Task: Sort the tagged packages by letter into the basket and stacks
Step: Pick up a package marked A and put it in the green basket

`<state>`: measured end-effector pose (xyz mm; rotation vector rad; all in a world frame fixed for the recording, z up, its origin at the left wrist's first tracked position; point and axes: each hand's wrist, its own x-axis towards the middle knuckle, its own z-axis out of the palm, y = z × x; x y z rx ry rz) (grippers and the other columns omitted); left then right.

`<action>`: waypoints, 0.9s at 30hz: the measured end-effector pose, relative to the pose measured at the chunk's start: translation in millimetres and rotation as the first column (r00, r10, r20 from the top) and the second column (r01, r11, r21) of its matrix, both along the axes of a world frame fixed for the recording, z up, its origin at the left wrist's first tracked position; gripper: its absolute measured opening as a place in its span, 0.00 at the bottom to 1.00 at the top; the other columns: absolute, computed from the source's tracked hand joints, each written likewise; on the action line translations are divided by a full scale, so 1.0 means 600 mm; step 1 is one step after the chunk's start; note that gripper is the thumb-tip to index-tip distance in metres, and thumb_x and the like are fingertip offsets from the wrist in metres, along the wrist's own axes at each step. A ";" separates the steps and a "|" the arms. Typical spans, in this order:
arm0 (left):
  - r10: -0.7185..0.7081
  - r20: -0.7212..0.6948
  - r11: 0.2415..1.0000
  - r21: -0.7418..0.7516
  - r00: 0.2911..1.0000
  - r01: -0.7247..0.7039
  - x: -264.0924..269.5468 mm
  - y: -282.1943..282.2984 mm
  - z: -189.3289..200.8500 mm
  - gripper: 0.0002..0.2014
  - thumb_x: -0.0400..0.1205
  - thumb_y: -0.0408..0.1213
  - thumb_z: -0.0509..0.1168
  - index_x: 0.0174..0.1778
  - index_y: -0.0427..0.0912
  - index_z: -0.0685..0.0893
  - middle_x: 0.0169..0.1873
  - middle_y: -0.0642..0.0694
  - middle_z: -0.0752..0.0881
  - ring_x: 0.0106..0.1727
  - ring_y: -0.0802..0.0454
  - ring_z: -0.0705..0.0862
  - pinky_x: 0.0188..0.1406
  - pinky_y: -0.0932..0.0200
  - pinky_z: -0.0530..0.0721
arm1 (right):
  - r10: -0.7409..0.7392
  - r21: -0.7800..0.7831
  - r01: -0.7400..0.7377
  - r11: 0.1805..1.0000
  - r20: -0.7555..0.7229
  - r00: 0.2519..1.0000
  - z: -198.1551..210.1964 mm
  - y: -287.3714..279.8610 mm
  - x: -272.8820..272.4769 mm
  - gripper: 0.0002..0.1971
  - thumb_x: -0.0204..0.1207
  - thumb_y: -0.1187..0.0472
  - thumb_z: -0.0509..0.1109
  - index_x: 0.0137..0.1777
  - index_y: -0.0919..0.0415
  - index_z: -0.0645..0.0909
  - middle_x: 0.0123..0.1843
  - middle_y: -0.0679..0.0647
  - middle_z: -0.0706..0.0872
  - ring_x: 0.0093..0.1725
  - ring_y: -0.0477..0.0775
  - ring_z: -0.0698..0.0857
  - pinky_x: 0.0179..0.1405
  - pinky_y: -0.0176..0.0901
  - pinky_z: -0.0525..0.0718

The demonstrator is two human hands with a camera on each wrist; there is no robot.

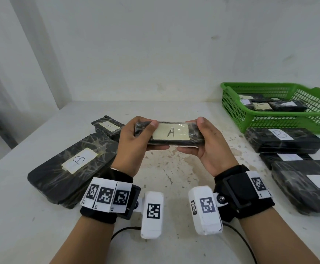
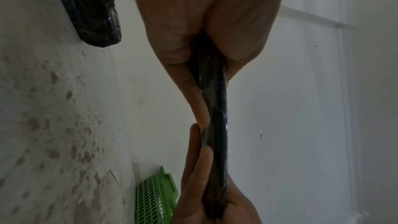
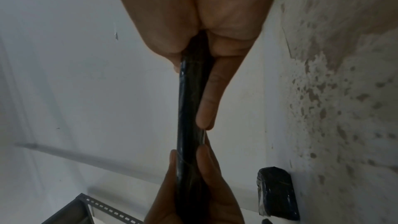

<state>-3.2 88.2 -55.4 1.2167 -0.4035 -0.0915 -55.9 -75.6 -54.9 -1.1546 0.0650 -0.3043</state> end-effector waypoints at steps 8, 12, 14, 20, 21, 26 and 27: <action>-0.025 -0.001 0.999 -0.038 1.000 0.025 -0.002 0.009 0.015 0.05 0.83 0.30 0.66 0.41 0.35 0.79 0.41 0.39 0.87 0.41 0.46 0.91 0.31 0.54 0.90 | 0.003 -0.022 -0.002 1.000 0.063 0.998 0.010 0.010 -0.008 0.17 0.85 0.51 0.59 0.51 0.65 0.79 0.45 0.58 0.90 0.40 0.56 0.92 0.29 0.45 0.90; -0.003 0.046 1.000 -0.014 0.999 0.004 -0.007 0.007 0.016 0.08 0.84 0.28 0.65 0.38 0.36 0.78 0.41 0.37 0.87 0.41 0.44 0.91 0.30 0.54 0.90 | -0.033 -0.081 0.042 0.996 0.106 0.994 0.007 0.014 -0.009 0.10 0.83 0.58 0.64 0.42 0.62 0.75 0.37 0.52 0.87 0.38 0.54 0.90 0.29 0.44 0.89; -0.043 0.032 0.999 -0.025 0.999 0.044 -0.011 0.004 0.019 0.05 0.82 0.30 0.66 0.41 0.35 0.78 0.43 0.36 0.87 0.42 0.44 0.91 0.31 0.54 0.90 | -0.061 -0.100 0.074 0.992 0.130 0.990 0.005 0.011 -0.008 0.10 0.85 0.62 0.63 0.40 0.61 0.75 0.36 0.52 0.85 0.39 0.55 0.90 0.29 0.44 0.89; 0.005 0.028 1.000 -0.022 1.000 -0.005 -0.009 0.007 0.020 0.07 0.81 0.27 0.68 0.39 0.34 0.78 0.39 0.40 0.88 0.39 0.45 0.91 0.28 0.54 0.89 | -0.048 -0.068 0.055 0.996 0.098 0.994 0.006 0.019 -0.009 0.11 0.76 0.53 0.69 0.40 0.60 0.76 0.40 0.58 0.84 0.39 0.55 0.90 0.30 0.45 0.90; 0.011 0.033 1.000 -0.017 0.999 -0.011 -0.008 0.006 0.019 0.07 0.82 0.27 0.67 0.38 0.34 0.78 0.38 0.40 0.88 0.39 0.45 0.91 0.28 0.54 0.89 | -0.052 -0.065 0.059 0.996 0.092 0.994 0.006 0.020 -0.009 0.12 0.73 0.52 0.71 0.40 0.60 0.76 0.40 0.58 0.84 0.38 0.55 0.90 0.29 0.44 0.89; -0.062 0.028 0.998 -0.008 0.998 0.062 -0.019 0.001 0.022 0.07 0.78 0.31 0.70 0.40 0.35 0.77 0.38 0.42 0.88 0.40 0.45 0.91 0.30 0.54 0.90 | -0.138 -0.052 0.144 0.988 0.112 0.984 0.009 0.016 -0.012 0.12 0.77 0.63 0.72 0.35 0.61 0.73 0.37 0.60 0.84 0.32 0.55 0.89 0.24 0.43 0.87; -0.074 0.022 0.997 -0.009 0.997 0.074 -0.020 0.001 0.022 0.09 0.75 0.33 0.72 0.41 0.35 0.78 0.40 0.41 0.88 0.41 0.44 0.91 0.30 0.54 0.90 | -0.147 -0.053 0.154 0.987 0.115 0.982 0.009 0.016 -0.013 0.12 0.78 0.63 0.72 0.35 0.61 0.74 0.38 0.62 0.84 0.32 0.55 0.89 0.24 0.43 0.87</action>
